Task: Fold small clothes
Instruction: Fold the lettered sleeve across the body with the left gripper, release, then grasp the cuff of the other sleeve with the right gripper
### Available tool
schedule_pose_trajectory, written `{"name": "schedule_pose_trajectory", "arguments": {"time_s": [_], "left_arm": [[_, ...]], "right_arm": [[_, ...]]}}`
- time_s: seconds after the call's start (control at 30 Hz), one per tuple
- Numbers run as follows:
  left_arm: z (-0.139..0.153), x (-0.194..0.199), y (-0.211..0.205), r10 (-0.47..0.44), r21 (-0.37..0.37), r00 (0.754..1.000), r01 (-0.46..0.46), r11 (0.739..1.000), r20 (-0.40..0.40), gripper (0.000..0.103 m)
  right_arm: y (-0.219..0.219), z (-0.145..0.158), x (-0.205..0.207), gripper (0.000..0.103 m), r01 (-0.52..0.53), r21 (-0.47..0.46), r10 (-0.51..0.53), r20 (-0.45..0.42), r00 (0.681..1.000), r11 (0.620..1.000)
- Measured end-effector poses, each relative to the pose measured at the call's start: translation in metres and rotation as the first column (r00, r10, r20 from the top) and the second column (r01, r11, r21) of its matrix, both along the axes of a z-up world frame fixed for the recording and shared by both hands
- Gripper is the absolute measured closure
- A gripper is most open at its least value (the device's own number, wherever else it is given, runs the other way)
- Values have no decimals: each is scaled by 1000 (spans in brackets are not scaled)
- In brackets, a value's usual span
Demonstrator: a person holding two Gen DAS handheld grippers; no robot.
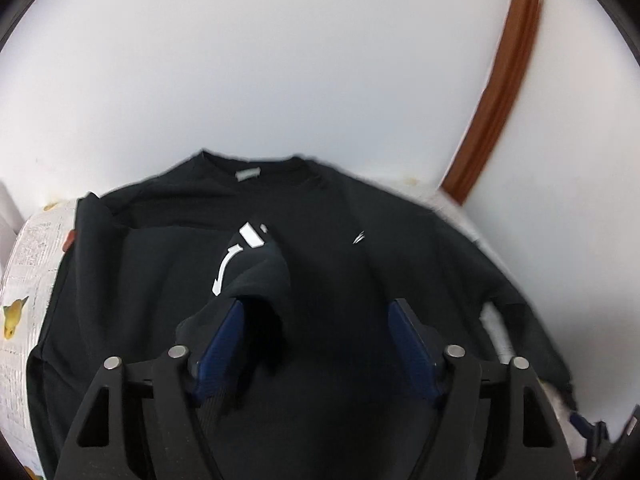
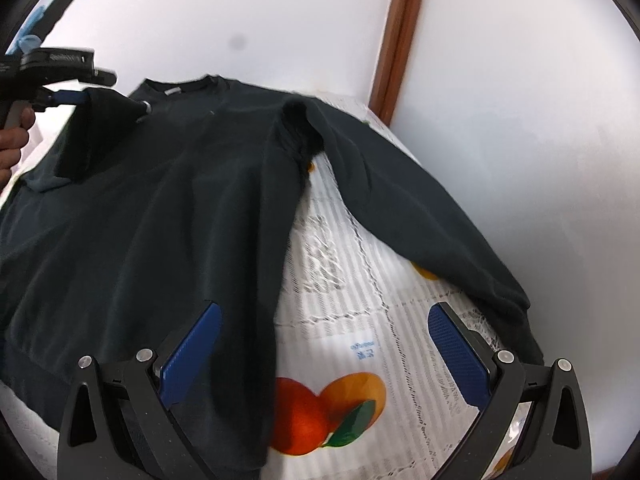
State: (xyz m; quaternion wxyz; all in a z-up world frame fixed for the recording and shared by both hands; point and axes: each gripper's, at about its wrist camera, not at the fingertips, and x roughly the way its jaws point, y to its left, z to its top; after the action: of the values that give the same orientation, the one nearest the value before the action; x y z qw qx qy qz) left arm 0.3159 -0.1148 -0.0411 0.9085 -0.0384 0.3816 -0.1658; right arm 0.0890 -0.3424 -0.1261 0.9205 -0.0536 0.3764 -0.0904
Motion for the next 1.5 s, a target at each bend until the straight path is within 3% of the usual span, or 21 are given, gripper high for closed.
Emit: {"name": "schedule_pose_trajectory", "arguments": {"time_s": [0.13, 0.23, 0.3, 0.37, 0.4, 0.57, 0.67, 0.8, 1.0, 1.1, 1.17, 1.2, 1.37, 1.5], "left_arm": [[24, -28, 25, -8, -39, 1000, 9, 999, 26, 27], [35, -50, 59, 36, -44, 998, -34, 998, 48, 22], [33, -58, 81, 79, -26, 996, -78, 997, 49, 20], [23, -68, 106, 128, -2, 992, -128, 992, 24, 20], [15, -71, 117, 148, 18, 989, -148, 989, 3, 20], [-31, -95, 165, 231, 106, 970, -223, 969, -75, 20], [-53, -111, 181, 253, 186, 965, -237, 954, -72, 20], [-76, -127, 194, 243, 281, 969, -220, 934, -50, 20], [-102, -128, 202, 232, 277, 969, -202, 939, -81, 20], [-112, -127, 205, 237, 265, 966, -205, 942, -98, 20], [-115, -127, 210, 241, 241, 964, -209, 948, -112, 20], [-117, -127, 212, 245, 230, 962, -214, 949, -119, 20], [-118, -130, 222, 264, 203, 957, -236, 950, -122, 20], [-116, -133, 228, 281, 204, 951, -251, 946, -129, 20]], "right_arm": [[17, 19, -13, 2, -40, -8, 40, 39, 998, 999], [35, 33, -12, 9, -80, -1, 80, 59, 995, 997], [51, 41, -6, 21, -111, 11, 110, 74, 991, 994], [68, 46, 4, 44, -139, 17, 138, 70, 988, 990], [78, 47, 13, 47, -155, 19, 153, 62, 986, 988], [144, 46, 65, 46, -282, 22, 281, 33, 959, 959], [187, 40, 97, 36, -372, 23, 372, 4, 928, 928], [239, 25, 133, 34, -443, 11, 443, -22, 896, 896], [288, -16, 182, 34, -455, -31, 450, -95, 888, 890], [293, -28, 198, 43, -424, -39, 417, -114, 902, 905], [291, -28, 202, 86, -429, -22, 425, -110, 899, 903], [290, -25, 203, 92, -445, -3, 441, -116, 890, 896], [260, 12, 191, 94, -479, 20, 479, -25, 877, 878], [197, 47, 206, 94, -360, 11, 359, 64, 931, 933]]}}
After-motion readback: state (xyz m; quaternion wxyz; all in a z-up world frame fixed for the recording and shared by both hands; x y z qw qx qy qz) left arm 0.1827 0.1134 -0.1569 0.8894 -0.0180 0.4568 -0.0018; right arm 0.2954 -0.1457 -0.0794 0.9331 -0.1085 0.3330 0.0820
